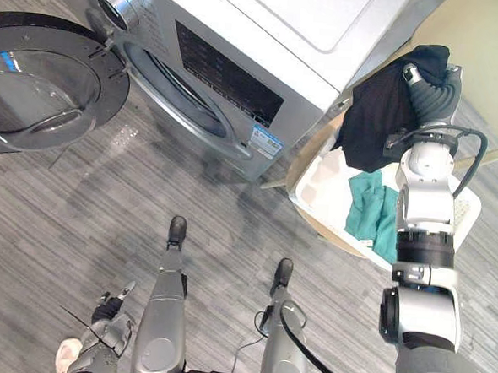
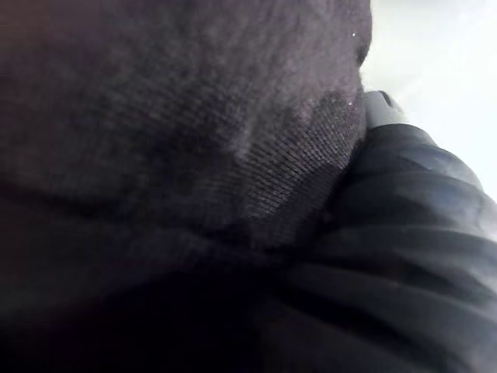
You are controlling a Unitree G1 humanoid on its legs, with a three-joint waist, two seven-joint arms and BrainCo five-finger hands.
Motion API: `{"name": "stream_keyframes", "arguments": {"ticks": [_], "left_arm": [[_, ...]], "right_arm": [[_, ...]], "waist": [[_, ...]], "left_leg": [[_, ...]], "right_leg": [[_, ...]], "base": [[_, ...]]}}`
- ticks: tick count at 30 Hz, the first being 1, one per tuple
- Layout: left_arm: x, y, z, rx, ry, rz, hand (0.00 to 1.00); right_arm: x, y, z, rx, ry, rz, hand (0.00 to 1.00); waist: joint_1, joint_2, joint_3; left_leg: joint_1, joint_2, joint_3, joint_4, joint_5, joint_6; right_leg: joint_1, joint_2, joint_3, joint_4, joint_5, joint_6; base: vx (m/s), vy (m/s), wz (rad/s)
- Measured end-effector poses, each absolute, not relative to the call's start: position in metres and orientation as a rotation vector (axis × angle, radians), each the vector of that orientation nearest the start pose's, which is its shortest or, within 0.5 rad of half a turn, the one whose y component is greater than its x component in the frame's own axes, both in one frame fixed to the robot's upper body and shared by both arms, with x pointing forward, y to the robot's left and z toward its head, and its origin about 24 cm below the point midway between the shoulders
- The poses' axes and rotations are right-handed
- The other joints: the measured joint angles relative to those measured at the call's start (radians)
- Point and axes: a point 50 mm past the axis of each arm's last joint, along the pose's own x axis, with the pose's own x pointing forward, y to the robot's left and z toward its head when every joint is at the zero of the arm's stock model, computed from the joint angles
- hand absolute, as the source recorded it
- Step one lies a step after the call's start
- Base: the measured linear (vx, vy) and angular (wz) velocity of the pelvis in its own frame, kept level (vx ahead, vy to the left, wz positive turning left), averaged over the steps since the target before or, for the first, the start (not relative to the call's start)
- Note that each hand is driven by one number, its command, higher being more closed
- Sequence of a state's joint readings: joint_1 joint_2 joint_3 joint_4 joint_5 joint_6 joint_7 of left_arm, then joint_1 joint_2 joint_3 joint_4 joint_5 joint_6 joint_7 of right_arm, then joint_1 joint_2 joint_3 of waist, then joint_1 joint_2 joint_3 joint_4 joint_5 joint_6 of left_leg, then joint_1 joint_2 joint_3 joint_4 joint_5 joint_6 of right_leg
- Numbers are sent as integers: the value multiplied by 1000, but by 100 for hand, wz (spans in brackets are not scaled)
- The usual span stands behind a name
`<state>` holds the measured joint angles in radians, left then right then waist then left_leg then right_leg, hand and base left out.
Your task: Pick up the laundry basket with both hands and put the clothes into the washing machine.
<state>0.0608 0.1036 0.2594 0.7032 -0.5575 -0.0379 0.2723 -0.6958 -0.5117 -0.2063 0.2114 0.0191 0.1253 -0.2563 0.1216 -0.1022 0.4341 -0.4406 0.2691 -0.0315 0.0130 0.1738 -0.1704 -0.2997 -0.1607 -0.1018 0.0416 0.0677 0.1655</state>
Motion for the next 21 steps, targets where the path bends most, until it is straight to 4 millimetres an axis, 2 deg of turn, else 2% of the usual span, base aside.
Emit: {"name": "stream_keyframes", "arguments": {"ticks": [6, 10, 12, 16, 20, 21], "left_arm": [[141, 260, -114, -435, 705, 844, 0], [127, 267, -119, -419, 743, 889, 0], [122, 270, -120, -412, 761, 905, 0], [106, 267, -129, -434, 812, 942, 0], [85, 260, -138, -429, 888, 957, 0], [78, 258, -142, -436, 921, 954, 0]], "right_arm": [[300, -269, 222, -278, -525, -519, 100], [271, -266, 222, -279, -615, -551, 100], [259, -269, 223, -285, -656, -569, 100], [235, -279, 237, -277, -778, -617, 100], [230, -284, 245, -246, -828, -604, 100], [226, -290, 251, -237, -862, -603, 100]], "waist": [[-16, -37, -22], [-52, -72, -50], [-55, -88, -68], [-68, -92, -138], [-84, -91, -183], [-84, -85, -214]], "left_leg": [[61, -3, 9, -35, 4, 2], [99, -11, 19, -47, 4, 2], [123, -12, 27, -49, 1, 0], [158, -18, 39, -62, -2, -3], [212, -26, 62, -87, -11, -7], [218, -27, 63, -93, -11, -7]], "right_leg": [[34, -8, -1, 21, -23, 21], [51, -19, -1, 44, -38, 29], [68, -23, -1, 46, -50, 33], [74, -30, 13, 68, -67, 37], [105, -42, 25, 73, -81, 41], [105, -43, 27, 73, -82, 41]], "base": [[22, -37, 3], [59, -20, -1], [45, -25, -1], [32, -23, -6], [14, -4, -4], [19, -9, -8]]}}
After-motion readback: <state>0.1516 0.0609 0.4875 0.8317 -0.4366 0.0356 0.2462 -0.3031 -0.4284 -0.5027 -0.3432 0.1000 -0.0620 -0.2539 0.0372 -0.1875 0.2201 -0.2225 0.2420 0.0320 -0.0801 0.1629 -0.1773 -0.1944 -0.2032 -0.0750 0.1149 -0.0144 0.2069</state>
